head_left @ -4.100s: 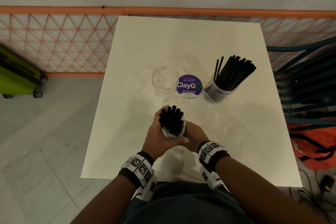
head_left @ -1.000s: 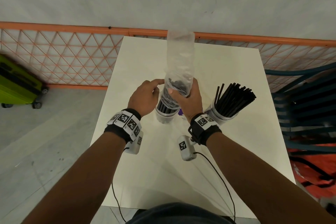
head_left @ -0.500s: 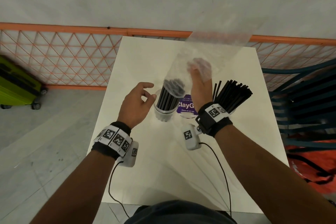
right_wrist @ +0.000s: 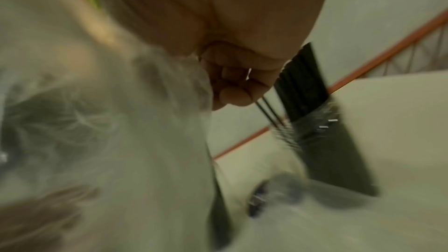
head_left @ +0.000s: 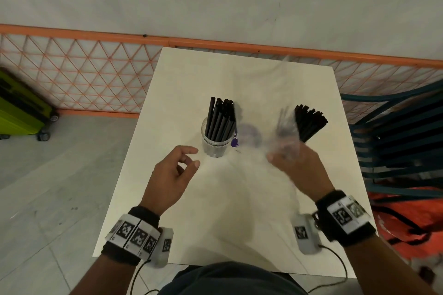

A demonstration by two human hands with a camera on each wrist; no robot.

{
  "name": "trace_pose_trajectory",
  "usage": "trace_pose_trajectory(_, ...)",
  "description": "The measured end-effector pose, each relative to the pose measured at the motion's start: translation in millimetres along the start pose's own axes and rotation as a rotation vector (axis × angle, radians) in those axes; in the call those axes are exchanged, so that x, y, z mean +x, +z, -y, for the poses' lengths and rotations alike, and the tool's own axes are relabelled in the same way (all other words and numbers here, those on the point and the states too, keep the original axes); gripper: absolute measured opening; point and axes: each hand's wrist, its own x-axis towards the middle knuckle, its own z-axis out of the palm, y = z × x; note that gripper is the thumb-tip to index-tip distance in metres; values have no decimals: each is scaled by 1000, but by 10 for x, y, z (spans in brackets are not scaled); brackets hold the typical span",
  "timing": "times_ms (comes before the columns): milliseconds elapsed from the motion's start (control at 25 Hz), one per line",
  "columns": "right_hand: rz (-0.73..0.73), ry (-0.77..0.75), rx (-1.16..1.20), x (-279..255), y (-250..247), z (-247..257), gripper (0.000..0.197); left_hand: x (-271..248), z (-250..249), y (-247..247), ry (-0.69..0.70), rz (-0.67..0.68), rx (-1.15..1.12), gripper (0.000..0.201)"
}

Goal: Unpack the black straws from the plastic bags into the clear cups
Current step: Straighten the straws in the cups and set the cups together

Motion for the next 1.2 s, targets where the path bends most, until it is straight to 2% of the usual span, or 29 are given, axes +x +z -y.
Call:
trace_pose_trajectory(120,120,161,-364,-281,9,-605,32,-132,92,84,-21,28,0,15)
trace_pose_trajectory(200,234,268,-578,-391,37,-957,37,-186,129,141,-37,43,11,14)
trace_pose_trajectory(280,315,332,-671,-477,54,-1190,38,-209,119,187,-30,56,26,14)
trace_pose_trajectory(360,315,351,-686,-531,72,-1271,39,-199,84,213,-23,54,38,16)
trace_pose_trajectory(440,251,302,-713,-552,67,-1272,46,-135,23,231,-32,27,40,22)
trace_pose_trajectory(560,151,170,-654,-510,3,-1159,59,20,-65,217,-66,-20,59,41)
trace_pose_trajectory(760,91,-79,-413,-254,-129,-664,34,424,-128,227,-131,-77,115,106)
trace_pose_trajectory(880,52,-247,-385,108,-45,-253,35,825,-103,332,-148,-36,174,127)
trace_pose_trajectory(1040,-10,-477,-403,686,206,277,51,1246,-160,556,-81,-29,263,134)
trace_pose_trajectory(1200,85,-530,-449,1157,545,482,74,1366,-221,805,18,0,468,100)
